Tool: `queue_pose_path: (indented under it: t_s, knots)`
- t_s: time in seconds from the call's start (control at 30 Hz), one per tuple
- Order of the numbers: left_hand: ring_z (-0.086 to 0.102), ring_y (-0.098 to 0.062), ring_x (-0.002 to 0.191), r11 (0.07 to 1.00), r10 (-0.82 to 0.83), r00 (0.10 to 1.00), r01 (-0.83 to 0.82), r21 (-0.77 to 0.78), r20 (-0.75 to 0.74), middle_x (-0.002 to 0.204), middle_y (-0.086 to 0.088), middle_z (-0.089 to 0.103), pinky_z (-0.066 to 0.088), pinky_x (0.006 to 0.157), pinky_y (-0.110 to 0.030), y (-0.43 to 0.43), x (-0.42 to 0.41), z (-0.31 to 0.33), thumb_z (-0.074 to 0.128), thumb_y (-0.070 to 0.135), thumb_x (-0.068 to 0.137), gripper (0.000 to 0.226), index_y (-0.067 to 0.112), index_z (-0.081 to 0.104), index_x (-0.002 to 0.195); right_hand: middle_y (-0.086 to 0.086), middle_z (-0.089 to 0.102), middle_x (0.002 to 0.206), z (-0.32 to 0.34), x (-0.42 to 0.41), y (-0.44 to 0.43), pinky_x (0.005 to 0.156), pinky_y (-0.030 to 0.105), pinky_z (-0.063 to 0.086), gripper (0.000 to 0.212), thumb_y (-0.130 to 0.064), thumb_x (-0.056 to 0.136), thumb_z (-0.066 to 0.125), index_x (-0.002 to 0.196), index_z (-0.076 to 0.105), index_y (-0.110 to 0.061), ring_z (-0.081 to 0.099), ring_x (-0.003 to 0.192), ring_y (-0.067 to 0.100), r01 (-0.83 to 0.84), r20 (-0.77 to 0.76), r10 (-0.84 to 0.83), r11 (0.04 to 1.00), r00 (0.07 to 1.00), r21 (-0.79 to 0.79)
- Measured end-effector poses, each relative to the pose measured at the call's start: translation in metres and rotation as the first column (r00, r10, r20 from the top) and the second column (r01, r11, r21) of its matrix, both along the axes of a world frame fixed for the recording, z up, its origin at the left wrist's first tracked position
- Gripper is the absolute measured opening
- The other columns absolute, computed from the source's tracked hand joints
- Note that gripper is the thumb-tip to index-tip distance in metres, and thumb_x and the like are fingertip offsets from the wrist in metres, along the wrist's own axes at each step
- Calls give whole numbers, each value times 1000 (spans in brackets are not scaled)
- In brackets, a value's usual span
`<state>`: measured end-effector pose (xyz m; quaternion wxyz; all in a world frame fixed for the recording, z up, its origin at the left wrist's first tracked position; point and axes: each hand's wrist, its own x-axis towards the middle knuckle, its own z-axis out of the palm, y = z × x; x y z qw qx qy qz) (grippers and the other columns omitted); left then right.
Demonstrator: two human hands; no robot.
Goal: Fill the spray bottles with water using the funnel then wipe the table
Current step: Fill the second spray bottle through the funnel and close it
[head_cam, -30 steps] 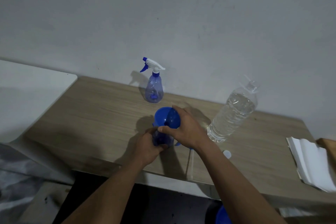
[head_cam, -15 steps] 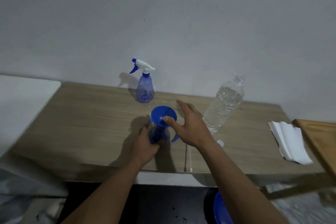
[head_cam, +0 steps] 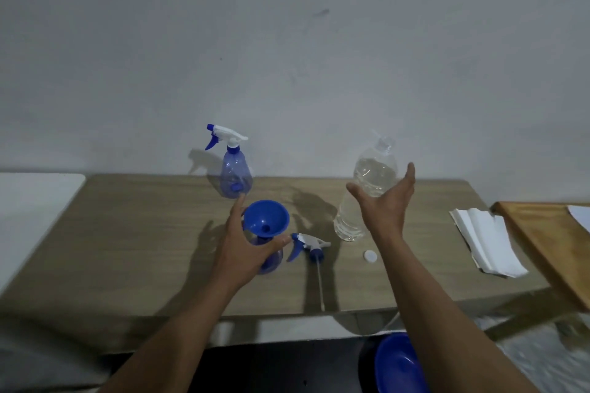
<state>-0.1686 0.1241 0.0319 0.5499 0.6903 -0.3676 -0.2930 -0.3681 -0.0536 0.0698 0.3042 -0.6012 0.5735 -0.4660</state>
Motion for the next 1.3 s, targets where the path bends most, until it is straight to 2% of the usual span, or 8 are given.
queue_pose_path:
  t_s: [0.1,0.23,0.57,0.73,0.87,1.03,1.17,1.3]
  knots:
    - [50,0,117,1000,-1,1000,1,27,-18,124,29,49,42,101,-32,-3,-2,2,91,42,62,107,44,28,148,3,35,159,-21,-3,-12,113,38,37,117,-38,70,91,156,11,-31,40,142,24,-114,25,113,992,993,61]
    - [61,-4,113,1000,-3,1000,3,28,-3,118,18,65,53,99,-43,-3,-4,2,90,39,65,77,39,51,132,-6,55,132,-32,0,-20,96,33,46,90,-37,73,88,143,32,-29,57,116,19,-86,88,82,995,993,46]
    - [64,7,99,997,44,997,-47,60,63,107,21,69,51,76,-15,1,-12,15,88,25,71,60,44,56,119,-3,60,105,-21,-4,-29,82,26,43,56,-20,84,78,131,48,-17,60,93,19,-85,77,89,995,993,-55]
    - [61,12,96,998,26,996,-31,58,87,104,20,69,49,69,-8,3,-13,19,86,20,73,58,42,56,117,-6,61,106,7,-15,-23,81,27,45,59,-21,82,80,132,48,-21,61,90,18,-175,-3,177,973,984,-153]
    - [61,6,102,999,6,994,-10,40,113,110,21,67,51,81,-16,3,-11,19,86,27,73,66,43,52,127,-7,59,107,47,-24,-10,77,22,43,64,-18,83,79,137,45,-20,60,87,15,-254,-95,240,944,966,-208]
    - [62,0,102,998,39,996,-43,50,82,111,18,66,55,91,-34,0,-5,12,88,33,68,71,44,50,127,-24,60,106,87,-33,6,67,1,43,88,-11,83,79,148,28,-41,64,80,-14,-431,-155,405,875,901,-220]
    - [63,3,97,998,33,996,-37,41,79,106,22,65,55,89,-34,-1,-2,8,88,32,67,65,58,50,113,-28,56,108,99,-36,25,73,14,48,101,-8,83,79,150,18,-54,69,87,0,-563,-210,529,810,822,-165]
    - [60,8,96,999,17,997,-20,35,79,104,27,64,54,86,-30,-1,0,6,88,33,66,62,59,52,109,-28,55,110,97,-37,38,70,13,49,100,-13,84,79,147,16,-59,70,86,6,-683,-360,624,728,694,-56]
